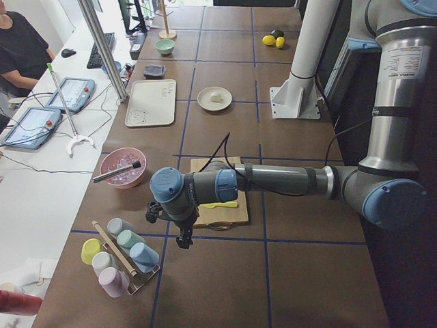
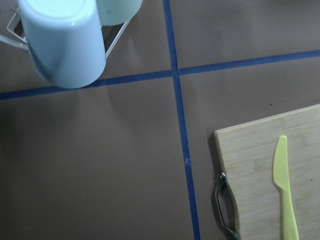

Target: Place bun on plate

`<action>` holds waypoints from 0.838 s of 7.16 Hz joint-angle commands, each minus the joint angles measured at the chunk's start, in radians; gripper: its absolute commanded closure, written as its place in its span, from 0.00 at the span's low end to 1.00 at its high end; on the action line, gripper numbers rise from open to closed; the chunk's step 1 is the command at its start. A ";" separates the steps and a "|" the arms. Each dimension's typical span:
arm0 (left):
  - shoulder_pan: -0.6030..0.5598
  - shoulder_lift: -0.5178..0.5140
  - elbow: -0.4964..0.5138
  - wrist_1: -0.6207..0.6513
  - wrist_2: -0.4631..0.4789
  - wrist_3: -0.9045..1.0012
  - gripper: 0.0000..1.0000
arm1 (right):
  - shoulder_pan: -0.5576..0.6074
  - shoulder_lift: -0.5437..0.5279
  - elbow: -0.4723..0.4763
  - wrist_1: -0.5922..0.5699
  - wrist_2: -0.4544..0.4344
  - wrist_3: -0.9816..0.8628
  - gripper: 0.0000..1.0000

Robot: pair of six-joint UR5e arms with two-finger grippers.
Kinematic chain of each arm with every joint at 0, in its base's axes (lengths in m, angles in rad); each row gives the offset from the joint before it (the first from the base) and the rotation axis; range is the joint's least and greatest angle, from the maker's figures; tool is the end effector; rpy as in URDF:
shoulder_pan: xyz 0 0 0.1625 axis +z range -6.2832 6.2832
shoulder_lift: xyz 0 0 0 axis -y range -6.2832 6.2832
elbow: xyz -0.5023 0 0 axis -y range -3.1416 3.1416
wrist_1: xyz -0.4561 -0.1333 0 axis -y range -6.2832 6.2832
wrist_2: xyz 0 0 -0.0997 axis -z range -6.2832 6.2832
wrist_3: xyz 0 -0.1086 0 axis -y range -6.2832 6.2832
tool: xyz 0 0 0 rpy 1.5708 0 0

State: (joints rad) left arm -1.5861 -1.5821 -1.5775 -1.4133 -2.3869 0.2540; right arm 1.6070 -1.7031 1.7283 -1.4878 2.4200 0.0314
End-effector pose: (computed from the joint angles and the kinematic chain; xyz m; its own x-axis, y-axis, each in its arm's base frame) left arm -0.0626 -0.5492 0.7441 0.6653 0.1406 -0.7332 -0.1571 0.9865 0.0467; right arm 0.0697 -0.4944 0.7095 0.6616 -0.0259 0.7494 -0.0568 0.9948 0.0845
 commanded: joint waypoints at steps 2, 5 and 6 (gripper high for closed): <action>-0.029 0.031 0.001 -0.039 0.001 -0.010 0.00 | 0.001 0.003 -0.001 0.000 -0.004 -0.001 0.00; -0.041 0.031 0.001 -0.039 0.002 -0.010 0.00 | 0.001 0.002 -0.001 0.000 -0.004 -0.001 0.00; -0.041 0.031 -0.001 -0.039 0.002 -0.010 0.00 | 0.001 0.002 -0.003 0.000 -0.004 -0.001 0.00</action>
State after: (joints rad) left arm -1.6266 -1.5509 -1.5771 -1.4526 -2.3853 0.2440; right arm 1.6076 -1.7011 1.7271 -1.4880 2.4160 0.0307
